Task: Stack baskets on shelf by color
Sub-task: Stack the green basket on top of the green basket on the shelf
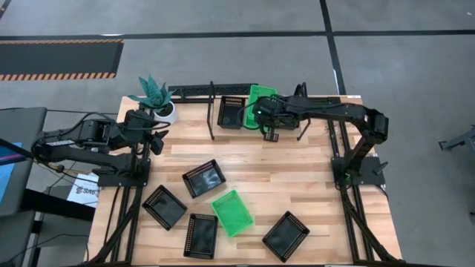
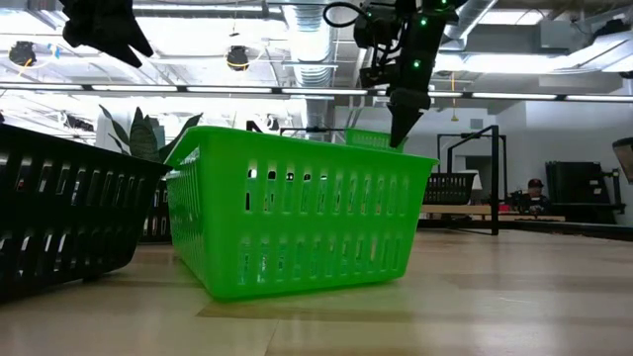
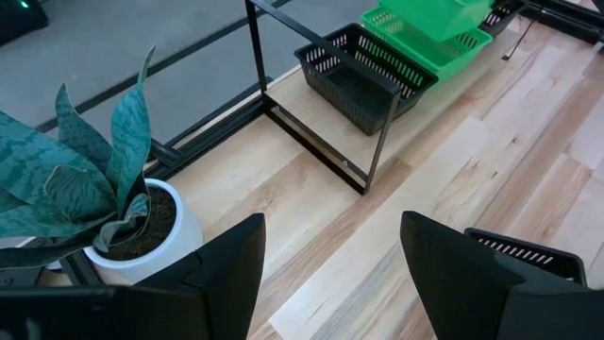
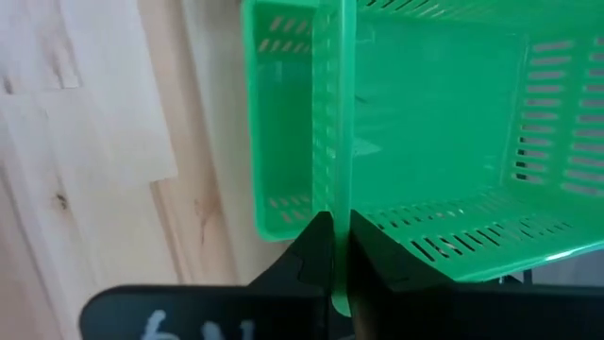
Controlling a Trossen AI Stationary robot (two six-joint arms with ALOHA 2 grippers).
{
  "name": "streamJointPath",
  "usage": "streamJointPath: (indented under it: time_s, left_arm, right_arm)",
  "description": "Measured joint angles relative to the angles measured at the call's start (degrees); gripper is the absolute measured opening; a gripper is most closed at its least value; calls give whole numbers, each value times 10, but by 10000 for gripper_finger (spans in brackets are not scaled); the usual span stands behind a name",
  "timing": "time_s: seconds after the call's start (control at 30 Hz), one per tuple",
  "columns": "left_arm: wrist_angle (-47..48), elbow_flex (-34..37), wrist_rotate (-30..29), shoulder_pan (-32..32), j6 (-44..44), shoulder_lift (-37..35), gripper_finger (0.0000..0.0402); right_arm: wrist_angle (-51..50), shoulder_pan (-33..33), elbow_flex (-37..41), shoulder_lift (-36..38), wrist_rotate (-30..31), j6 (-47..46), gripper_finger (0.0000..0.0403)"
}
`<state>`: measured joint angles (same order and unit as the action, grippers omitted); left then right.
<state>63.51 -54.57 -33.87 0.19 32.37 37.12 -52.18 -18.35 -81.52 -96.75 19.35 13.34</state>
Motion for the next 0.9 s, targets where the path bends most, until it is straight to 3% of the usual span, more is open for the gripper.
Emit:
streamJointPath:
  time_s: [0.53, 0.9]
  left_arm:
    - [0, 0, 0, 0, 0, 0, 236]
    - [0, 0, 0, 0, -2, 0, 236]
  right_arm:
    - [4, -1, 0, 0, -30, -5, 62]
    - [5, -6, 0, 0, -30, -13, 100]
